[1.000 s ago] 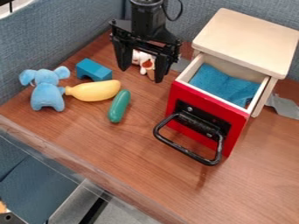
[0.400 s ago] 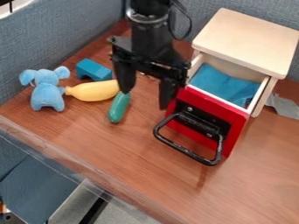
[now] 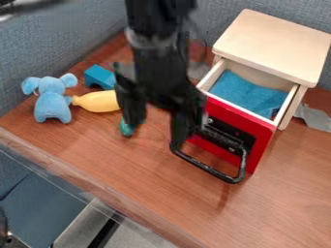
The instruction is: Close the drawer
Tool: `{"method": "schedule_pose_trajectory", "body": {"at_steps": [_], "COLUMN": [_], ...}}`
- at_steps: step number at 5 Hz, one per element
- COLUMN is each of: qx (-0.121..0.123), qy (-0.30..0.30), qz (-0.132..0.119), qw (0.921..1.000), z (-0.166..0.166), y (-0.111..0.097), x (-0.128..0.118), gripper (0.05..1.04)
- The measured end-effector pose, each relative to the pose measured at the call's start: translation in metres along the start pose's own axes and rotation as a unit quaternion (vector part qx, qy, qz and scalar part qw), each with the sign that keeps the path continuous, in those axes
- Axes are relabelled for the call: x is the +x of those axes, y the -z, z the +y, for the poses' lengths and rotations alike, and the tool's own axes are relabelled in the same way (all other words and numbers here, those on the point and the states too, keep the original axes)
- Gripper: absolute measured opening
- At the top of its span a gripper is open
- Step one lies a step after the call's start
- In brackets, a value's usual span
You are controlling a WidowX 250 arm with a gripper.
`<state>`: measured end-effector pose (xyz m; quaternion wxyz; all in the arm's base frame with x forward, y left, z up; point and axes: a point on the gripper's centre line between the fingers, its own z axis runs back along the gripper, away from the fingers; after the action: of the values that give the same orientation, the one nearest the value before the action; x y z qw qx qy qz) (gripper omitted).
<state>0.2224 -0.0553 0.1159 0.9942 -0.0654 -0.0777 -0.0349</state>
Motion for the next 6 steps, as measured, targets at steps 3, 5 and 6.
{"method": "schedule_pose_trajectory", "body": {"at_steps": [3,5,6], "qx": [0.056,0.067,0.068], "qy": [0.013,0.002,-0.013], "qz": [0.066,0.019,0.013], "qw": [0.9961,0.9976,0.9975], "z": [-0.032,-0.035,-0.024], "y": [0.102,0.116,0.114], "x": [0.018,0.039,0.046], "gripper": [0.999,1.001,1.001]}}
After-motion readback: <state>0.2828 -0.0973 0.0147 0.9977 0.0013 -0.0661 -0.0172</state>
